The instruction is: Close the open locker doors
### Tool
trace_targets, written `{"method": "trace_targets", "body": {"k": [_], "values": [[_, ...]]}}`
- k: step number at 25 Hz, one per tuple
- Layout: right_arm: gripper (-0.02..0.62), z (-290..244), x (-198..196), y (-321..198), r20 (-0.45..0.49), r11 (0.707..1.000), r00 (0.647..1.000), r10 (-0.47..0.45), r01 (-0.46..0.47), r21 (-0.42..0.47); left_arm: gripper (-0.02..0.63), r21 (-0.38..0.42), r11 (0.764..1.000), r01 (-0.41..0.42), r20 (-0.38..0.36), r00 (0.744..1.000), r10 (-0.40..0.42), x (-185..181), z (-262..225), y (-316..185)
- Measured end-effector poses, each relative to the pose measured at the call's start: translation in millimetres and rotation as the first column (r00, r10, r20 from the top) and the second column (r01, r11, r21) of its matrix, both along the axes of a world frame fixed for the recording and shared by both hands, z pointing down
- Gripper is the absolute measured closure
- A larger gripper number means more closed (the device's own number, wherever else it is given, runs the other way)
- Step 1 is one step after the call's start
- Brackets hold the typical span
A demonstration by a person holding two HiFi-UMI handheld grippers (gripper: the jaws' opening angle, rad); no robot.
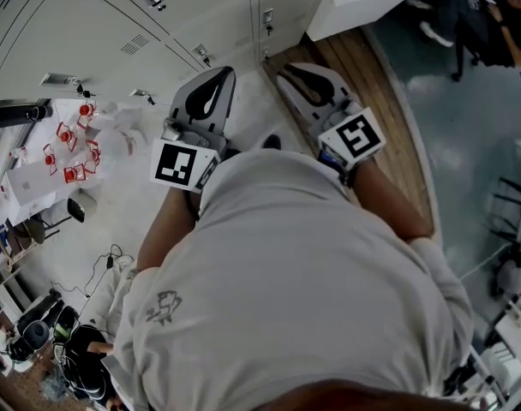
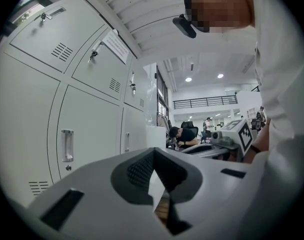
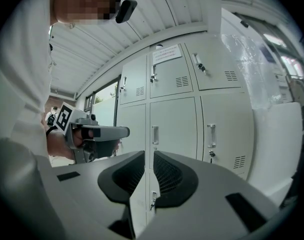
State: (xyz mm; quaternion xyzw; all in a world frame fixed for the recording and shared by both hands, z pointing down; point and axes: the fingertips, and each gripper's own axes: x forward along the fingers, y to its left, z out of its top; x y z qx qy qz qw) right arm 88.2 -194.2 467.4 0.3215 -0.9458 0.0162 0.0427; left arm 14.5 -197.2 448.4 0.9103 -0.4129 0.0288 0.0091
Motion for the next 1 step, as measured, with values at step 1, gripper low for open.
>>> {"method": "trace_targets", "body": {"k": [1], "values": [[0.540,-0.4,0.0,0.0,0.000,1.000,1.000,0.002,-0.002,-0.001,0.611,0.001,1.000,-0.002,0.002,1.000,0.002,-0.1,0.1,-0.2]]}}
